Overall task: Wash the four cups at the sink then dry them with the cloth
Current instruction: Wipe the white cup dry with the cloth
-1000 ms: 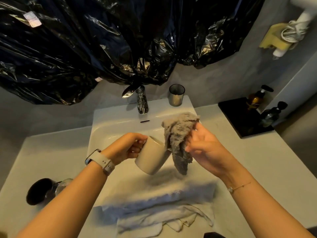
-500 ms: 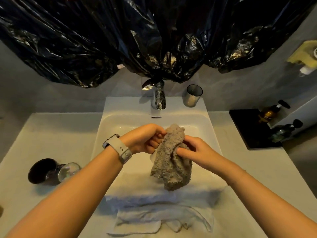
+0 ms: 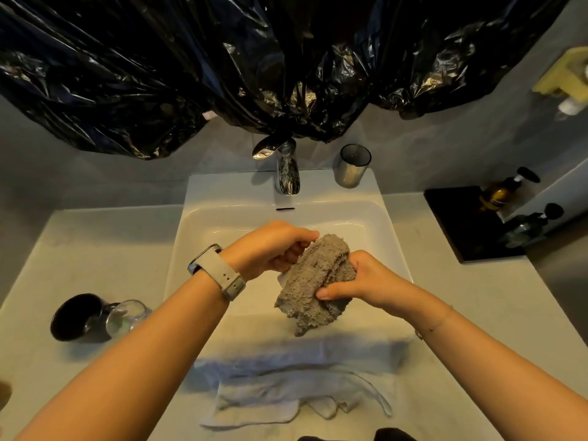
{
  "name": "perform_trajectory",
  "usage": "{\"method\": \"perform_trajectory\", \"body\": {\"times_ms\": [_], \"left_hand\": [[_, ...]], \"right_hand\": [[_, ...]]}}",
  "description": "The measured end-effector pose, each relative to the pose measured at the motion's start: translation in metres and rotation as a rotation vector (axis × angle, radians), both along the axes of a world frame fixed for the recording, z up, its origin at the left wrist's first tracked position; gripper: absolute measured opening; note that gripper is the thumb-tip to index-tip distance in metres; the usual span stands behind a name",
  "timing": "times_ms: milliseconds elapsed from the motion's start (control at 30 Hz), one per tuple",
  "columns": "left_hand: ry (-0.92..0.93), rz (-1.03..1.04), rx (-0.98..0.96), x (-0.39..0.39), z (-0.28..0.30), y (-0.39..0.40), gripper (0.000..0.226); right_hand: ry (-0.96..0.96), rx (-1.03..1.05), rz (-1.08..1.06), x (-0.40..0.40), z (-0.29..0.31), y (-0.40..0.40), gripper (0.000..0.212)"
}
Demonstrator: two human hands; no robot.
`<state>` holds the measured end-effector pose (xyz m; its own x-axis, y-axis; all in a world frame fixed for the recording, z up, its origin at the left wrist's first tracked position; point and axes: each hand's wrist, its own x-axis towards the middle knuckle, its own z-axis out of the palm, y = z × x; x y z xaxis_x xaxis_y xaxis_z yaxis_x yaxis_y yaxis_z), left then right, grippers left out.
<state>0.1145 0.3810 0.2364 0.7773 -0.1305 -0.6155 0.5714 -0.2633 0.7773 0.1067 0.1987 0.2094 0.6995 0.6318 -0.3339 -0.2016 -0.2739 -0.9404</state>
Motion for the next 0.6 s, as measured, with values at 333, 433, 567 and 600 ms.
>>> {"method": "perform_trajectory", "body": {"times_ms": [333, 433, 567, 600], "left_hand": [[-0.257, 0.207, -0.254, -0.058, -0.037, -0.003, 0.066], [-0.390, 0.292, -0.159, -0.060, -0.032, -0.010, 0.025], [-0.486, 0.210, -0.103, -0.076, -0.020, -0.020, 0.024], [-0.516, 0.177, -0.103, -0.086, -0.017, -0.020, 0.030]], "right_hand": [[-0.055, 0.269, -0.267, -0.036, 0.016, 0.006, 0.026], [-0.016, 0.279, -0.226, -0.042, 0.027, 0.008, 0.027], [0.221, 0.345, -0.289, -0.041, 0.034, 0.005, 0.028], [0.259, 0.359, -0.325, -0.042, 0.036, 0.004, 0.031]]}}
